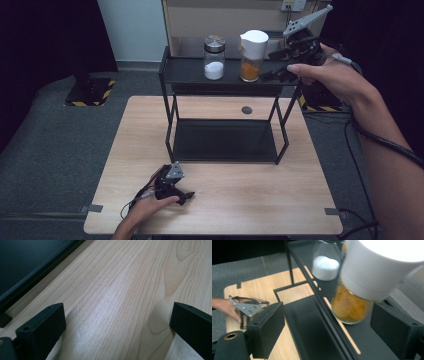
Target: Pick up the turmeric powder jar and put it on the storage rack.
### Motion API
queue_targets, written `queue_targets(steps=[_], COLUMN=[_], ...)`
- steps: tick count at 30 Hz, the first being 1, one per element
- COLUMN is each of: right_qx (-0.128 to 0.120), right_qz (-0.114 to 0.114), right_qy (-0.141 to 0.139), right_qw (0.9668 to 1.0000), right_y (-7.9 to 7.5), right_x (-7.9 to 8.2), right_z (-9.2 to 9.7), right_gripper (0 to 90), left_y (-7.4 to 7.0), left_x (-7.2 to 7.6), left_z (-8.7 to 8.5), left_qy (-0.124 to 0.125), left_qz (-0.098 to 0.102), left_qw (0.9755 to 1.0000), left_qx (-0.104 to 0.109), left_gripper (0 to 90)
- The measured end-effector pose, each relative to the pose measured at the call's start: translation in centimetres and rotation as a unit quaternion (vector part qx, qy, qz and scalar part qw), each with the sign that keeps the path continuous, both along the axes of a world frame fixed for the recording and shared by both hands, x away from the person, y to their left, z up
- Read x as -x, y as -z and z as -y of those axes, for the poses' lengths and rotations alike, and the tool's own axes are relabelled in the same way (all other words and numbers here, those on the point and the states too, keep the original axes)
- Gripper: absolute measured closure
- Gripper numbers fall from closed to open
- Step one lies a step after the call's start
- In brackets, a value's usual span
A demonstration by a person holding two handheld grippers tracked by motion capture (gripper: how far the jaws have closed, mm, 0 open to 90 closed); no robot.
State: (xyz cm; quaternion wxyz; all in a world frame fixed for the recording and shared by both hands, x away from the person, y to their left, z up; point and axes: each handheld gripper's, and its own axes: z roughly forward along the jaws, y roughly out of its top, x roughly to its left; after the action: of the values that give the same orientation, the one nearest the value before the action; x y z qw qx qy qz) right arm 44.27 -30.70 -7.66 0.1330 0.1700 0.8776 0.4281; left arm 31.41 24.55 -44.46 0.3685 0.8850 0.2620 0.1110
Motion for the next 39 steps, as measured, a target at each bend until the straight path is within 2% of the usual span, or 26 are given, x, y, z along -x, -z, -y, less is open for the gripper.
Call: queue_targets(steps=[8, 20, 27, 35, 39], right_qx=[0.003, 0.007, 0.016, 0.001, 0.007], right_qz=[0.004, -0.001, -0.007, -0.025, -0.035], right_qy=[-0.018, -0.040, -0.051, -0.053, -0.050], right_qw=[0.9998, 0.9992, 0.9985, 0.9983, 0.9981], right_y=[0.8, 3.9, 7.6, 12.1, 14.5], right_x=[1.7, 3.4, 4.1, 4.7, 5.1], right_z=[-0.6, -1.9, -3.3, -3.3, -3.5], right_gripper=[12.3, 12.0, 10.1, 9.9, 9.8], left_y=[0.0, 0.0, 0.0, 0.0, 0.0], left_x=[0.0, 0.0, 0.0, 0.0, 0.0], left_z=[0.0, 0.0, 0.0, 0.0, 0.0], left_qy=[0.000, 0.000, 0.000, 0.000, 0.000], left_qz=[0.000, 0.001, 0.001, 0.000, 0.000], left_qw=[1.0000, 1.0000, 1.0000, 1.0000, 1.0000], left_qx=[0.000, 0.000, 0.000, 0.001, 0.001], left_gripper=[0.0, 0.0, 0.0, 0.0, 0.0])
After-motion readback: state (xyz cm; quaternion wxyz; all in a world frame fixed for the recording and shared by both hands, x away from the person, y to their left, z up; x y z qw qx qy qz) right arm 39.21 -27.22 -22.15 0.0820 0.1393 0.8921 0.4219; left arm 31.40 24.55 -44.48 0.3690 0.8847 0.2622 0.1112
